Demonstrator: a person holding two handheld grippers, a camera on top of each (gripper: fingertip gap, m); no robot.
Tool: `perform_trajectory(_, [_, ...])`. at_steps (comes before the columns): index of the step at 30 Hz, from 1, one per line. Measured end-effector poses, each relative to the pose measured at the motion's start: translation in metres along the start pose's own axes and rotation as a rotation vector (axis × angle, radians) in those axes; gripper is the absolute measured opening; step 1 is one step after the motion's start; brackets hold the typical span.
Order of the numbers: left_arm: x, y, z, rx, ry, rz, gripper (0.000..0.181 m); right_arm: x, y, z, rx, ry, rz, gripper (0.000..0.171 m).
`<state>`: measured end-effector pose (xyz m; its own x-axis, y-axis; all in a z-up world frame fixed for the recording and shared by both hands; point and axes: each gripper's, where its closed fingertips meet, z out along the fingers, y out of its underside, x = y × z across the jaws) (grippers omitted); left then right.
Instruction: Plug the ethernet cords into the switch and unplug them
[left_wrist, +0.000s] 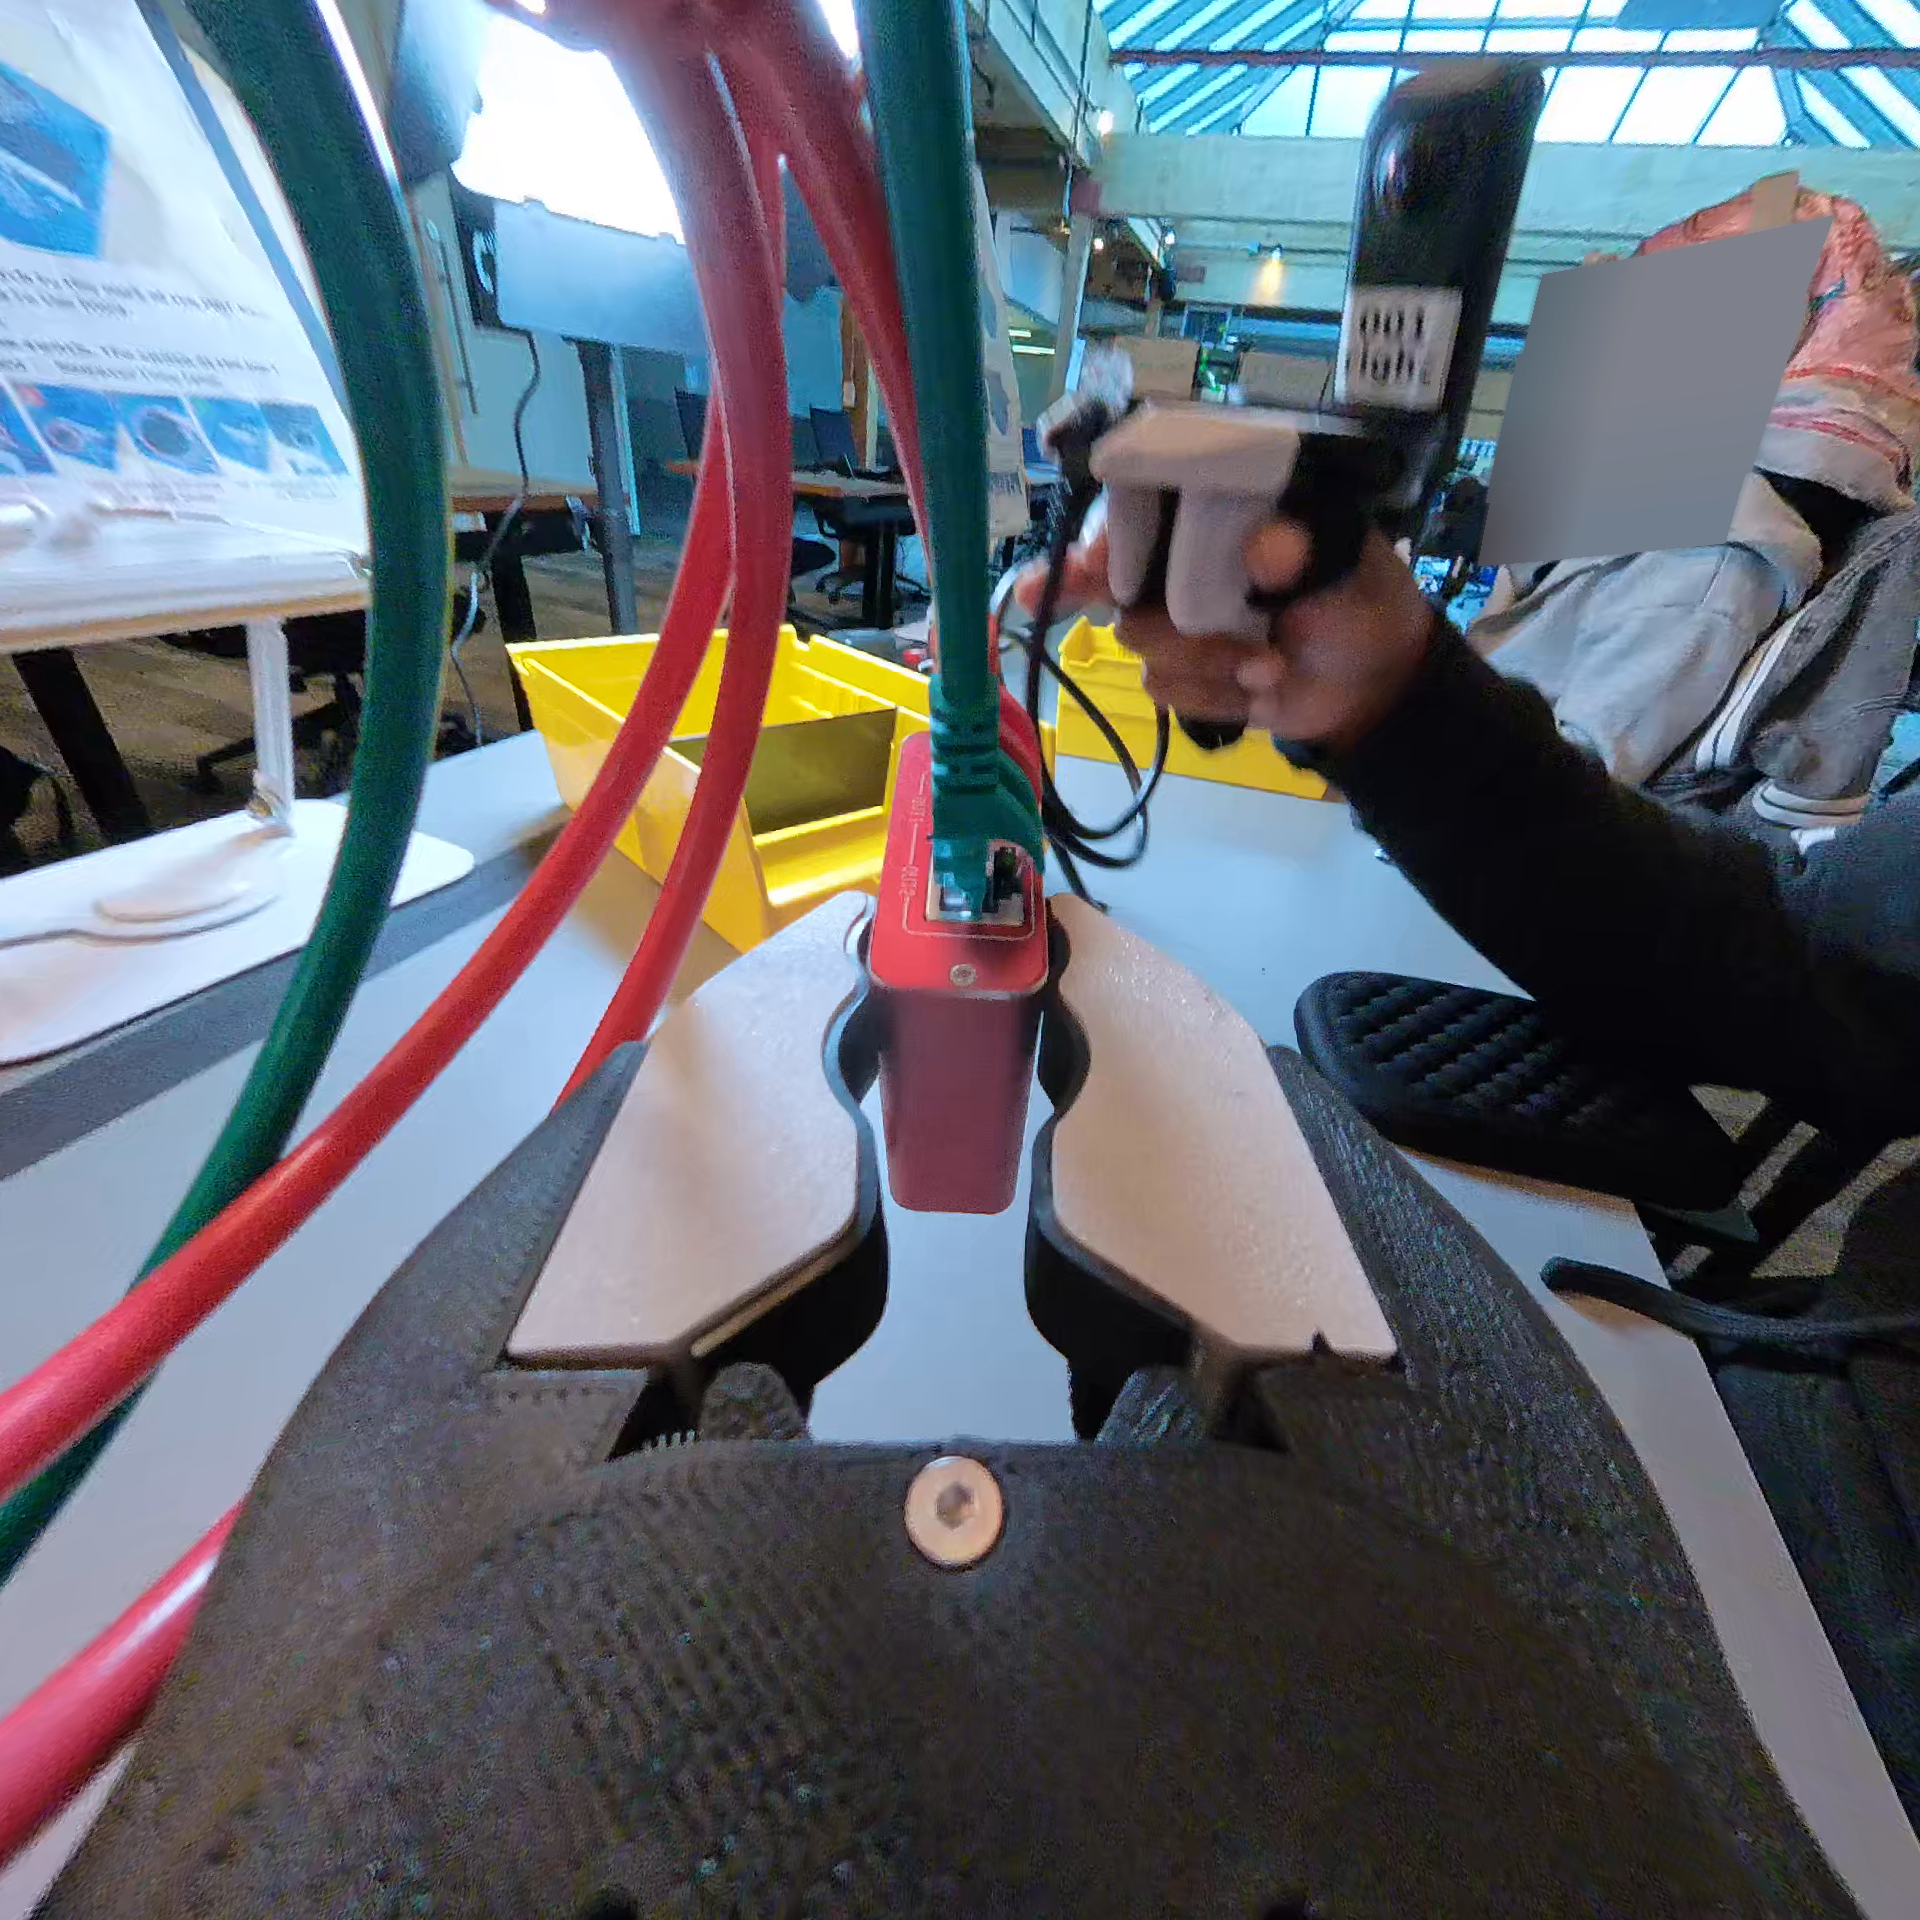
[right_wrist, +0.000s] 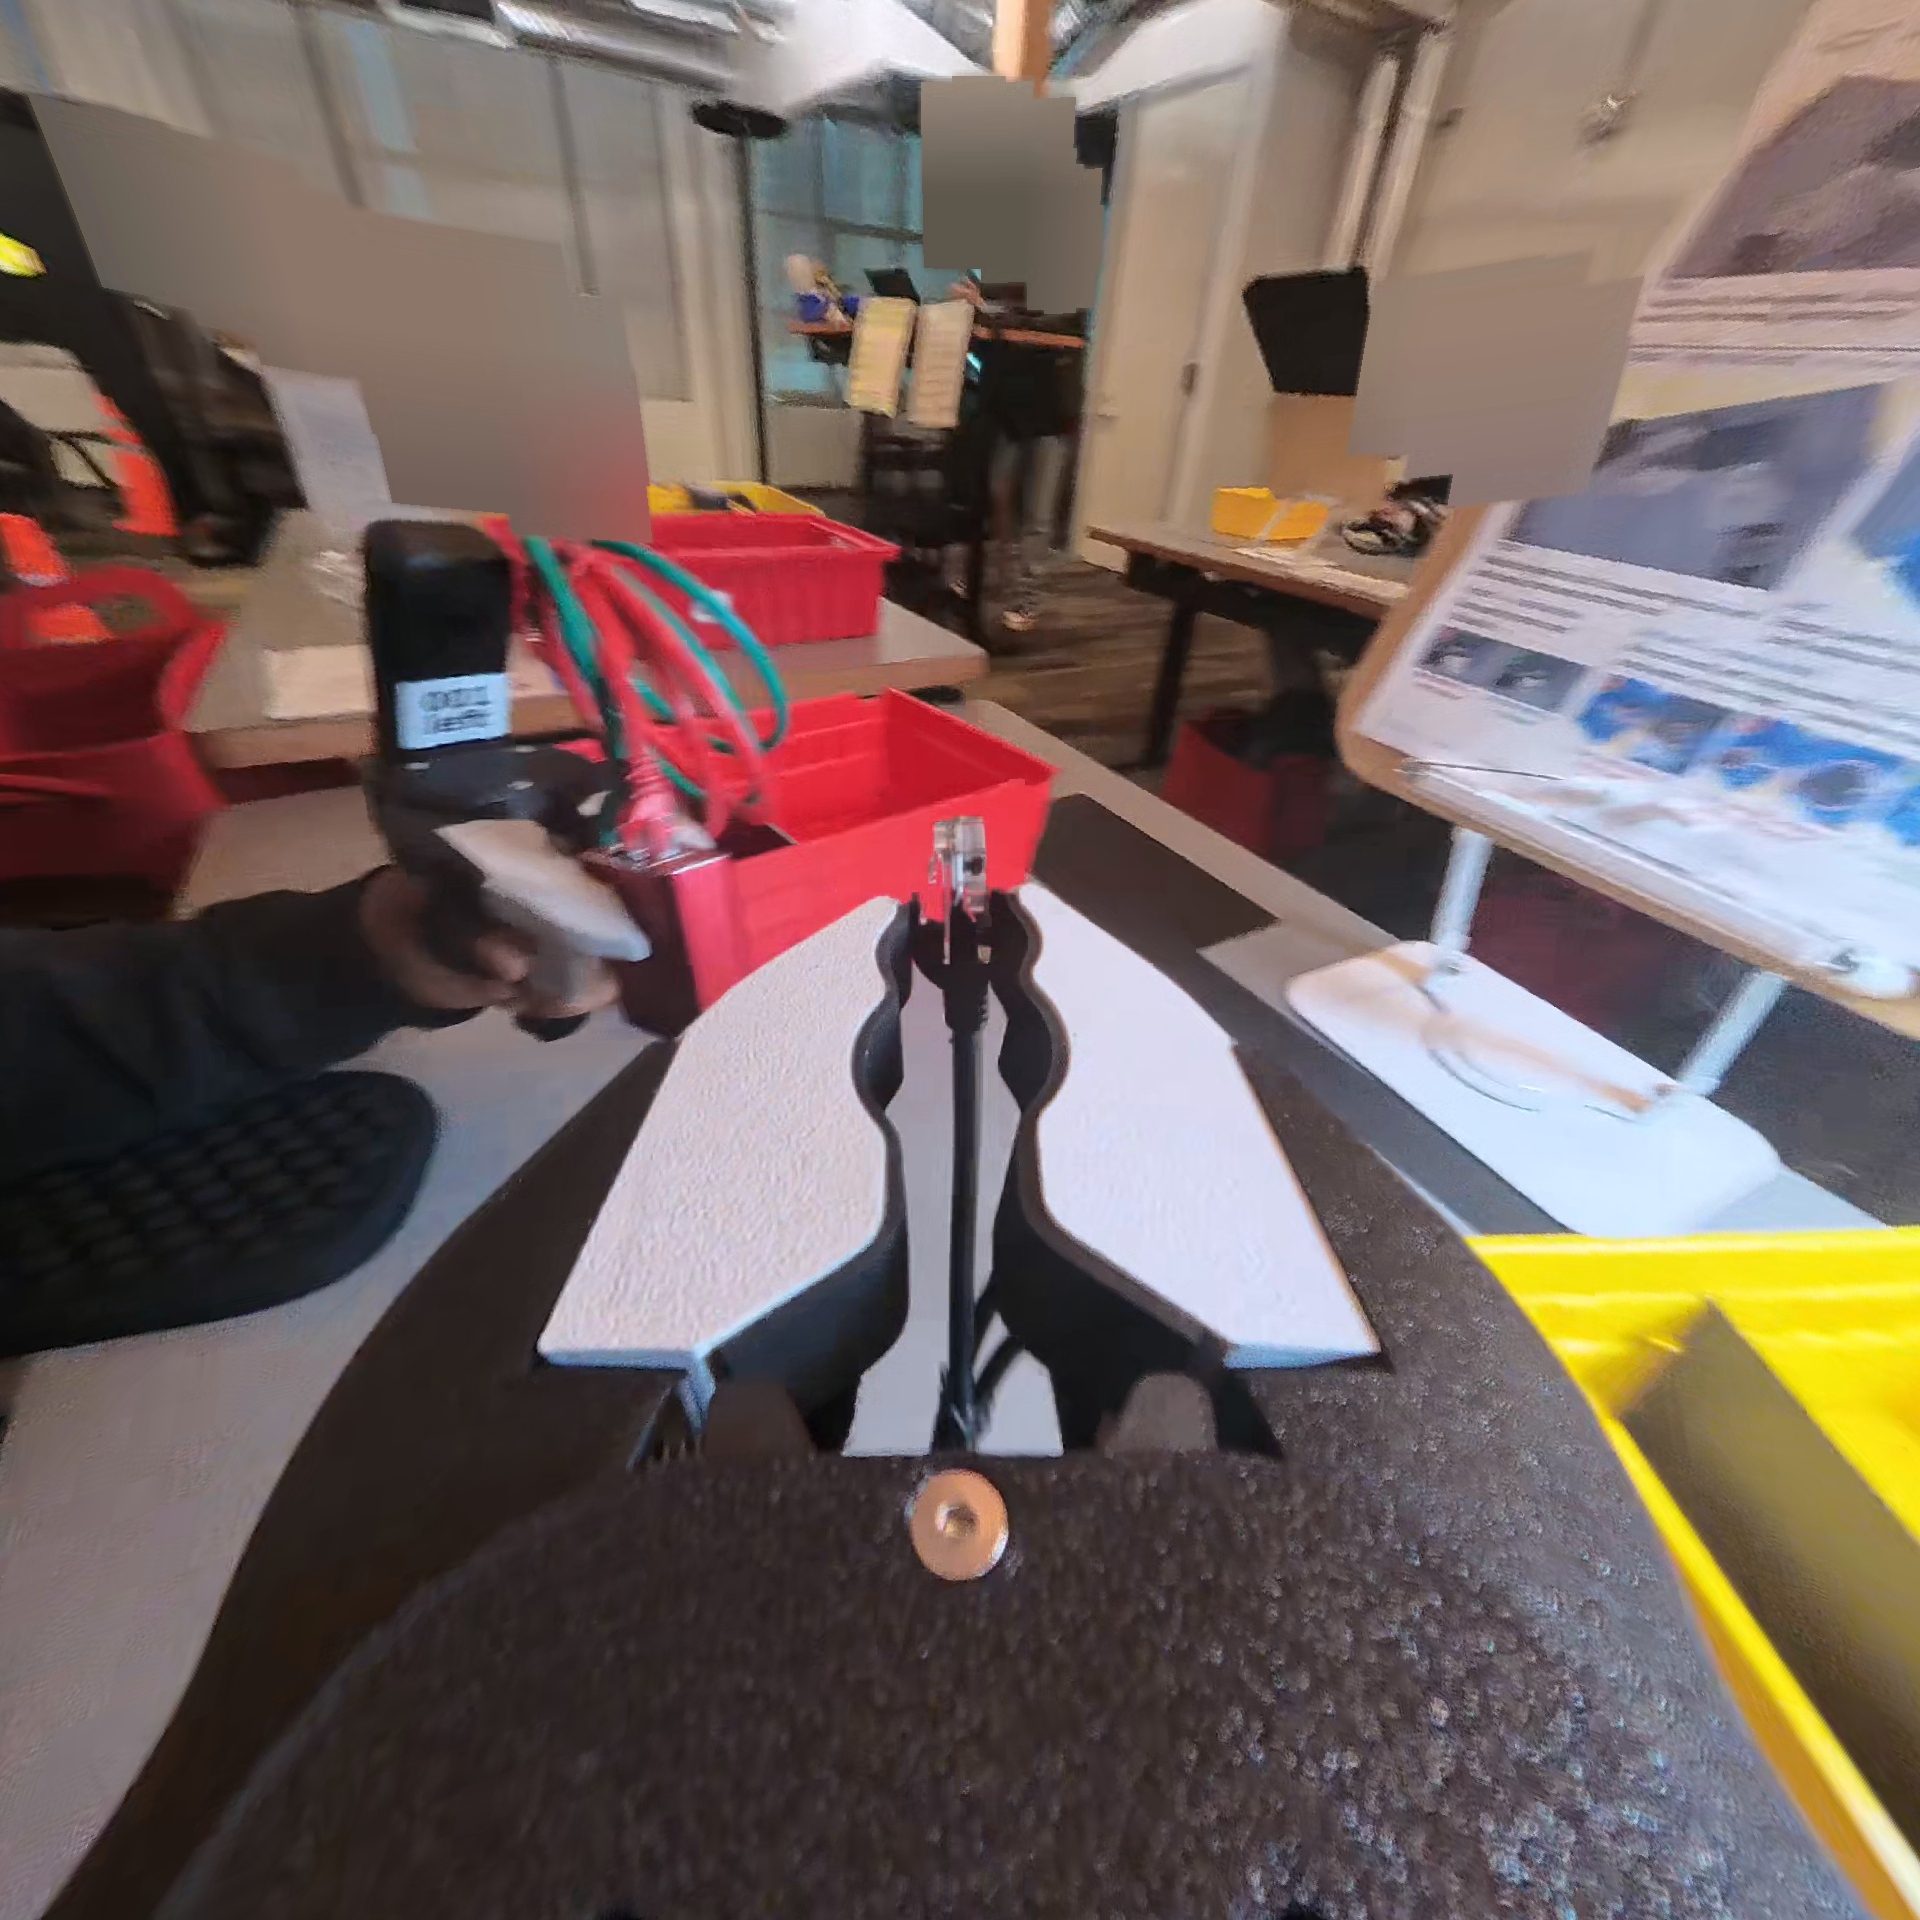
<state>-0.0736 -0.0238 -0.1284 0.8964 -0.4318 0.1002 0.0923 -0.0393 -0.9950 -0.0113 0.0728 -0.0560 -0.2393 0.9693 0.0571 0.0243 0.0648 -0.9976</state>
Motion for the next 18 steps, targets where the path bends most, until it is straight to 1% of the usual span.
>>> perform_trajectory(3, [0.002, 0.015, 0.010, -0.050, 0.003, -0.018, 0.027, 0.052, -0.021, -0.008, -0.004, 0.134, -0.064, 0.014])
perform_trajectory(7, [0.003, 0.028, 0.017, -0.094, -0.001, -0.019, 0.027, 0.117, -0.020, 0.004, -0.090, 0.215, -0.076, 0.014])
perform_trajectory(10, [0.001, 0.032, 0.017, -0.106, -0.005, -0.005, 0.027, 0.168, 0.003, 0.006, -0.184, 0.323, -0.053, 0.014])
perform_trajectory(13, [-0.001, 0.033, 0.017, -0.102, -0.005, -0.022, 0.027, 0.204, 0.061, 0.002, -0.367, 0.392, 0.052, 0.014])
perform_trajectory(14, [-0.003, 0.033, 0.017, -0.103, -0.009, -0.026, 0.027, 0.211, 0.078, -0.002, -0.421, 0.423, 0.049, 0.018])
perform_trajectory(15, [-0.004, 0.034, 0.016, -0.109, -0.013, -0.028, 0.027, 0.215, 0.088, -0.006, -0.444, 0.455, 0.034, 0.027])
perform_trajectory(16, [-0.005, 0.036, 0.016, -0.119, -0.016, -0.031, 0.027, 0.216, 0.091, -0.010, -0.441, 0.483, 0.019, 0.033])
perform_trajectory(18, [-0.008, 0.040, 0.016, -0.147, -0.026, -0.042, 0.027, 0.213, 0.085, -0.019, -0.407, 0.526, 0.007, 0.044])
